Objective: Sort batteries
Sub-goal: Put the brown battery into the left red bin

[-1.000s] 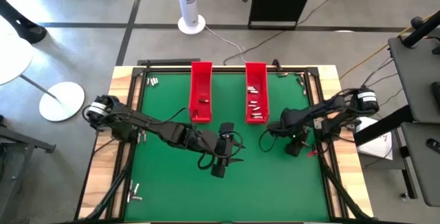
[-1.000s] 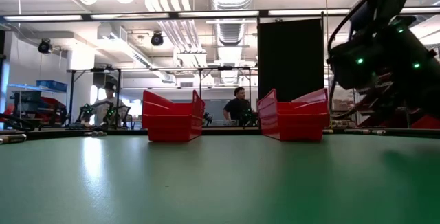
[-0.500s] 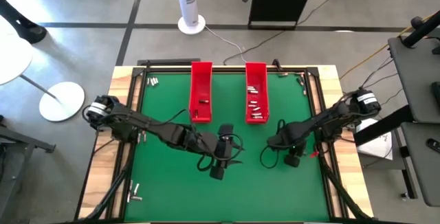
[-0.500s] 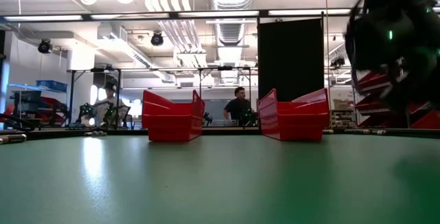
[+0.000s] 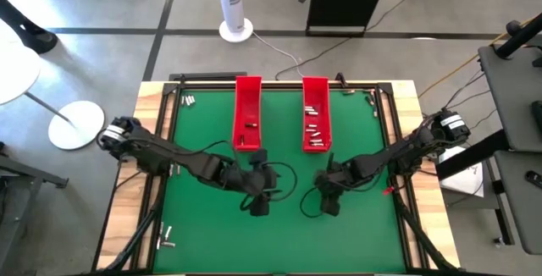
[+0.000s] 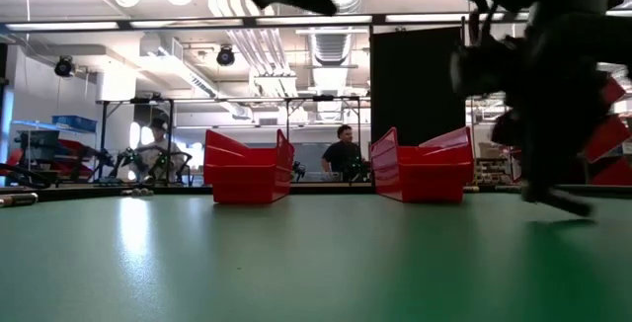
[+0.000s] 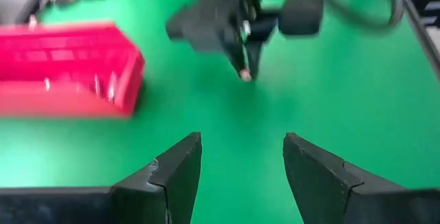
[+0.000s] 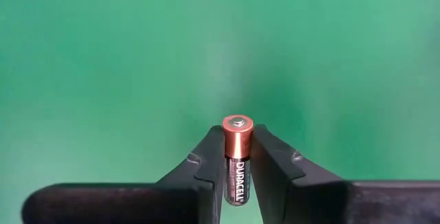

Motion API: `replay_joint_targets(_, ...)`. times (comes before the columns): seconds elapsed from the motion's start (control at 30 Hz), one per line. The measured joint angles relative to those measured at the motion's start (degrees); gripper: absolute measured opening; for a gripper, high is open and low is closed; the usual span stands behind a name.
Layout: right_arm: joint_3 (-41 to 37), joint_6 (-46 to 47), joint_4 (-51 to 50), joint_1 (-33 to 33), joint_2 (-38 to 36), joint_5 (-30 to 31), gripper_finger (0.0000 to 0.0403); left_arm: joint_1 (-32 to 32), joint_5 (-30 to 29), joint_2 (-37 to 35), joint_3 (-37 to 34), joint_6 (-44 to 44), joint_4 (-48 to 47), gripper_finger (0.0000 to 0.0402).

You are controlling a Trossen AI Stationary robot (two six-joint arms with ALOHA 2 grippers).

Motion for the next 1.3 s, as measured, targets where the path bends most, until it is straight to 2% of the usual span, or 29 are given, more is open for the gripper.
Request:
replay_joint_targets(0.13,0.0,-3.6,4.2,0.0,0.0,6.0,0.0052,-3.4,-1.4,-0.1,-0.6,-6.8,-4.2,0.0185)
replay_joint_targets(0.27,0.0,-6.3,7.0,0.0,0.6,9.1,0.0053,-6.5,-2.7,0.7,-1.8,-11.9,-3.8,0.0185)
replay_joint_targets(0.57,0.2,-7.9,17.1,0.7,10.0,9.9,0.0054,-8.4,-6.3,4.6,-1.7,-15.6,-2.2,0.0185)
replay_joint_targets(0.73,0.1,-10.0,22.5,1.9,10.7,9.3,0.0062,-8.1,-6.6,7.2,-1.6,-15.0,1.3,0.0185)
replay_joint_targets(0.9,-0.1,-11.1,23.4,2.5,9.6,9.8,0.0096,-7.9,-6.5,9.8,-1.6,-14.3,3.4,0.0185)
replay_joint_targets(1.1,-0.1,-11.5,23.6,2.8,9.0,9.9,0.0159,-6.2,-5.6,13.4,-1.5,-12.9,9.9,0.0185)
replay_joint_targets(1.2,-0.1,-12.1,22.0,4.0,5.8,10.6,0.0184,-5.3,-5.3,15.9,-1.5,-9.8,15.6,0.0185)
replay_joint_targets(1.3,-0.1,-13.2,17.8,7.1,0.4,14.9,0.0197,-4.2,-2.4,18.6,-1.5,-6.8,20.9,0.0185)
